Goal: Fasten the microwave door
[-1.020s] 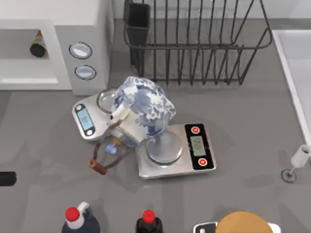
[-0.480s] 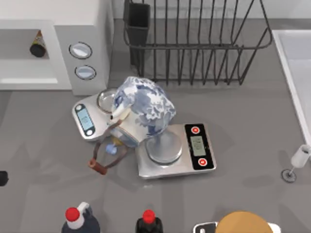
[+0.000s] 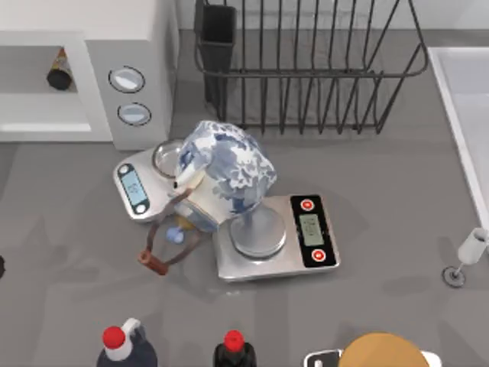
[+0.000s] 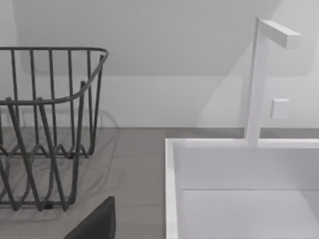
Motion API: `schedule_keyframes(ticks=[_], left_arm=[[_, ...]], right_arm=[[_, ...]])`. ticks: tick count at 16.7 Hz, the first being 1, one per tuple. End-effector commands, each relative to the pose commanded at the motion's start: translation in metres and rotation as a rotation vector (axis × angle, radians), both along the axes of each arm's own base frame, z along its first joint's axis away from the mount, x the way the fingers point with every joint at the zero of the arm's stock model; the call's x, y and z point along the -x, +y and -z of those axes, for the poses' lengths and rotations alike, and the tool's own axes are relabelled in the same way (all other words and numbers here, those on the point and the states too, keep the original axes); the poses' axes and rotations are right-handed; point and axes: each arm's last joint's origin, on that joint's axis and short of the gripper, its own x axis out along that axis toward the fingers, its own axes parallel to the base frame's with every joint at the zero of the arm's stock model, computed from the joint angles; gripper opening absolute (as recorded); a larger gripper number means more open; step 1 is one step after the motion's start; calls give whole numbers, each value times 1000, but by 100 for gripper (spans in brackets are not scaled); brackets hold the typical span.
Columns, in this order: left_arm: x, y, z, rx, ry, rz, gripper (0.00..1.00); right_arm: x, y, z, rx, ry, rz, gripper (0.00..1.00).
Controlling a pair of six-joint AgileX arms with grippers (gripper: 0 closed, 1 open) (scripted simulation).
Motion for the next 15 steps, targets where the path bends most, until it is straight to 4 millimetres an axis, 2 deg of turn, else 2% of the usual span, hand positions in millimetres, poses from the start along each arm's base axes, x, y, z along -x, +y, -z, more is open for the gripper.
schedule_keyframes(ticks=[4, 10, 15], left_arm=[[0, 0, -1, 0, -3, -1, 0], [-7, 14, -18, 0, -3, -1, 0], [-10, 17, -19, 0, -3, -1, 0]], right_arm=[[0, 0, 0, 0, 0, 0, 100], [0, 0, 0, 0, 0, 0, 100], [0, 0, 0, 0, 0, 0, 100]])
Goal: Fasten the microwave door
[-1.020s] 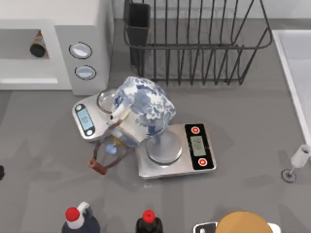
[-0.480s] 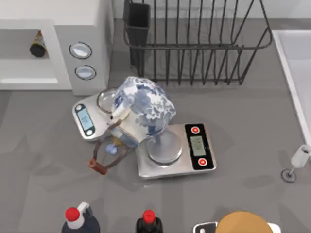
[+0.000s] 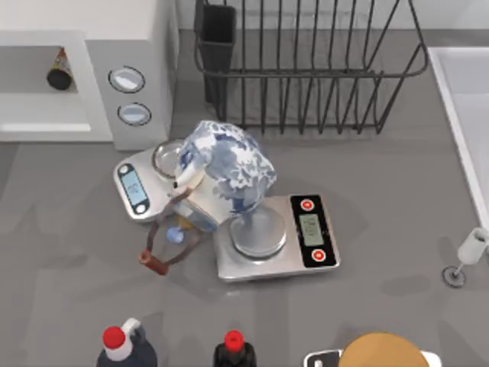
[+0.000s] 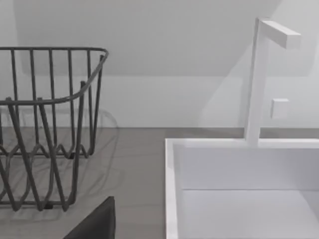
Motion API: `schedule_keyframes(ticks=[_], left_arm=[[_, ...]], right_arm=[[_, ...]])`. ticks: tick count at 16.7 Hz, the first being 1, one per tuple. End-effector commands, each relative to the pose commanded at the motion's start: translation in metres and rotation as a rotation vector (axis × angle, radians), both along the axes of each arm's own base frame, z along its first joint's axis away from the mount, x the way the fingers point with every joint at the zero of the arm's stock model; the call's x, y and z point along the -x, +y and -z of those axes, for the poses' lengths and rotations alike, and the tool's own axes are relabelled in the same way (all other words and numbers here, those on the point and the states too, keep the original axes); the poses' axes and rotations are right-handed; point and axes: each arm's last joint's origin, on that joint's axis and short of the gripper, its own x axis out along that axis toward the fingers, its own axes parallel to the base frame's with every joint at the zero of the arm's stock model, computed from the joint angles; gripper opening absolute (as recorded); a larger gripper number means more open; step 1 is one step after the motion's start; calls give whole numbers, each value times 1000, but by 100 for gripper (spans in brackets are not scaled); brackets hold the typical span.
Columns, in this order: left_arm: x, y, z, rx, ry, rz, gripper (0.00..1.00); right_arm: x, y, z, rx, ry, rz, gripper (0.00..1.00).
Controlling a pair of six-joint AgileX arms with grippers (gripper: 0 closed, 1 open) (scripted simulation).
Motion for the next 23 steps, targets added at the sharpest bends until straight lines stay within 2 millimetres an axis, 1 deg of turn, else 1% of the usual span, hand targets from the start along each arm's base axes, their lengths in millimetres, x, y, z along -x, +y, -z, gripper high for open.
schedule_keyframes(ticks=[3, 5, 8, 10, 13, 15, 16, 18, 20, 22, 23], left_arm=[[0, 1, -1, -10, 8, -6, 0], [-2, 6, -11, -49, 40, -33, 0], [-12, 24, -34, -129, 143, -93, 0], [-23, 44, -51, -176, 242, -131, 0], [-44, 88, -70, -210, 411, -158, 0], [-59, 125, -77, -208, 515, -151, 0], [-65, 145, -77, -197, 563, -142, 0], [-75, 188, -70, -159, 648, -116, 0], [-80, 229, -57, -108, 712, -84, 0], [-83, 260, -43, -61, 752, -49, 0], [-84, 272, -36, -43, 765, -31, 0]], right_arm=[[0, 0, 0, 0, 0, 0, 100], [0, 0, 0, 0, 0, 0, 100], [0, 0, 0, 0, 0, 0, 100], [0, 0, 0, 0, 0, 0, 100], [0, 0, 0, 0, 0, 0, 100], [0, 0, 0, 0, 0, 0, 100], [0, 0, 0, 0, 0, 0, 100], [0, 0, 0, 0, 0, 0, 100], [0, 0, 0, 0, 0, 0, 100], [0, 0, 0, 0, 0, 0, 100], [0, 0, 0, 0, 0, 0, 100]])
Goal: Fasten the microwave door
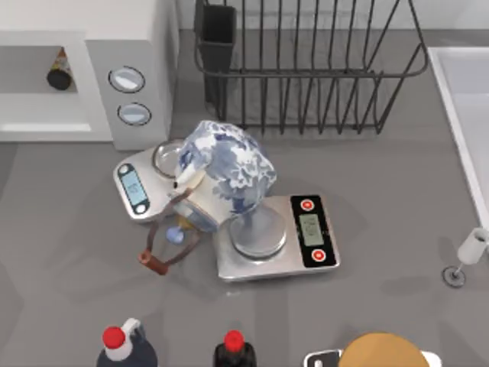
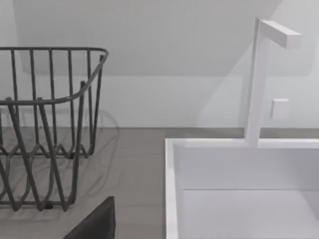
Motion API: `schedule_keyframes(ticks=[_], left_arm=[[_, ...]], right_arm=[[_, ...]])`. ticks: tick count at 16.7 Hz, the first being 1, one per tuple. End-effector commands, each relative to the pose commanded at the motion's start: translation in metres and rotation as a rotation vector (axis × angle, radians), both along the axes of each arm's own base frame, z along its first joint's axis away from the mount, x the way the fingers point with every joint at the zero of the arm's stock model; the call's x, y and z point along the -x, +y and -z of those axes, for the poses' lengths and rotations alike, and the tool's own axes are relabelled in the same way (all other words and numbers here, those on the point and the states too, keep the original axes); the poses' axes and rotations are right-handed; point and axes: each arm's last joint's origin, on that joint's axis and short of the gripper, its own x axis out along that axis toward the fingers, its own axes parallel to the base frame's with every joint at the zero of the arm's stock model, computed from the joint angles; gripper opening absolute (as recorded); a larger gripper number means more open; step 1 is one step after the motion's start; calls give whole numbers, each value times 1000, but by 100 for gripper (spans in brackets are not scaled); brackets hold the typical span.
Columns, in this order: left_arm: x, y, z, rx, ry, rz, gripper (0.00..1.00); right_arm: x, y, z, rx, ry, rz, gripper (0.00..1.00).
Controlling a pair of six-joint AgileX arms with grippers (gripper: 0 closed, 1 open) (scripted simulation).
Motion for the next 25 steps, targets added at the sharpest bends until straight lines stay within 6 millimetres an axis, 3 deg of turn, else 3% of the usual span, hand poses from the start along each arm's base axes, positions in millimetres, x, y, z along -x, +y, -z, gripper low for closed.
schedule_keyframes(ticks=[4, 11, 20, 25], left_arm=[[-6, 22, 14, 48, 20, 31, 0], [-7, 21, 20, 51, 24, 34, 0], [-7, 23, 110, 45, 19, 32, 0], [-7, 21, 113, 48, 20, 36, 0]], right_arm=[[0, 0, 0, 0, 0, 0, 100], [0, 0, 0, 0, 0, 0, 100], [0, 0, 0, 0, 0, 0, 100], [0, 0, 0, 0, 0, 0, 100]])
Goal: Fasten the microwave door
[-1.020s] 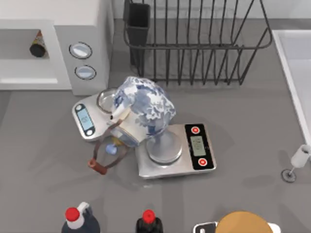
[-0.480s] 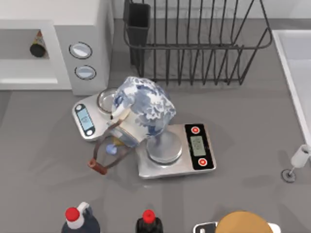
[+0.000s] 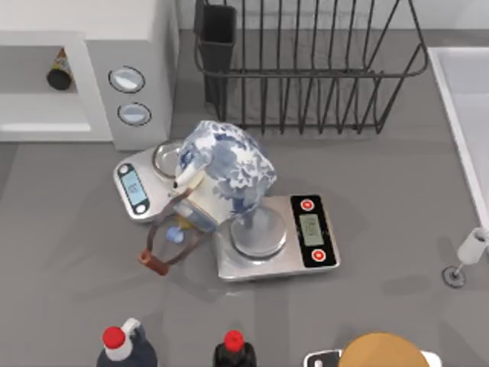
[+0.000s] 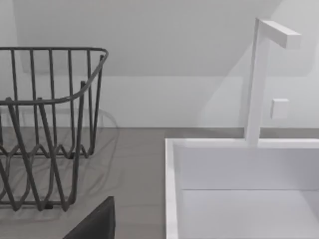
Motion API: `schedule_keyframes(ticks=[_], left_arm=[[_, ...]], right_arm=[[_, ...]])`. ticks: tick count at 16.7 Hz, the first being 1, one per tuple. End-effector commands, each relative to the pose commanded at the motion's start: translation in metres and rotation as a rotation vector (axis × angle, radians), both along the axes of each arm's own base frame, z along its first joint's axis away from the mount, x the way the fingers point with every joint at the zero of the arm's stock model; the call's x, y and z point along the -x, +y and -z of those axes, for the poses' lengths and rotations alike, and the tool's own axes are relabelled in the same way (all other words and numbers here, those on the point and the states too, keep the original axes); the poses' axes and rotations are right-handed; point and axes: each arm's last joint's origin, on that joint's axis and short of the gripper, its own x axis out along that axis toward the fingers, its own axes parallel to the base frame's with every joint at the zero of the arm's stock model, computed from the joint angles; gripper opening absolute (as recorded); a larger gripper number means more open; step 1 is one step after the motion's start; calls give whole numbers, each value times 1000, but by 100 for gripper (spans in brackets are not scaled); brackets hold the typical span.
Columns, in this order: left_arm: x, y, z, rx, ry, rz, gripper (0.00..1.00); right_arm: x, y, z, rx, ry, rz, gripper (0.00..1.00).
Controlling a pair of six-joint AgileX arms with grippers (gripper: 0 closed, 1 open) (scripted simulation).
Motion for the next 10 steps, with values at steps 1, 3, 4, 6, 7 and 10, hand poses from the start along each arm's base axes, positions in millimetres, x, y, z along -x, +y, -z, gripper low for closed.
schedule_keyframes(ticks=[1, 3, 4, 6, 7, 10], left_arm=[[0, -1, 0, -1, 0, 0, 0], [-3, -11, -3, -7, -2, 0, 0], [-4, -21, -5, -9, -3, 1, 0], [-3, -45, -4, -2, 3, 1, 0], [-2, -59, -2, 4, 7, 1, 0], [1, -91, 1, 5, 6, 1, 0]], right_arm=[[0, 0, 0, 0, 0, 0, 100], [0, 0, 0, 0, 0, 0, 100], [0, 0, 0, 0, 0, 0, 100], [0, 0, 0, 0, 0, 0, 100], [0, 0, 0, 0, 0, 0, 100], [0, 0, 0, 0, 0, 0, 100]])
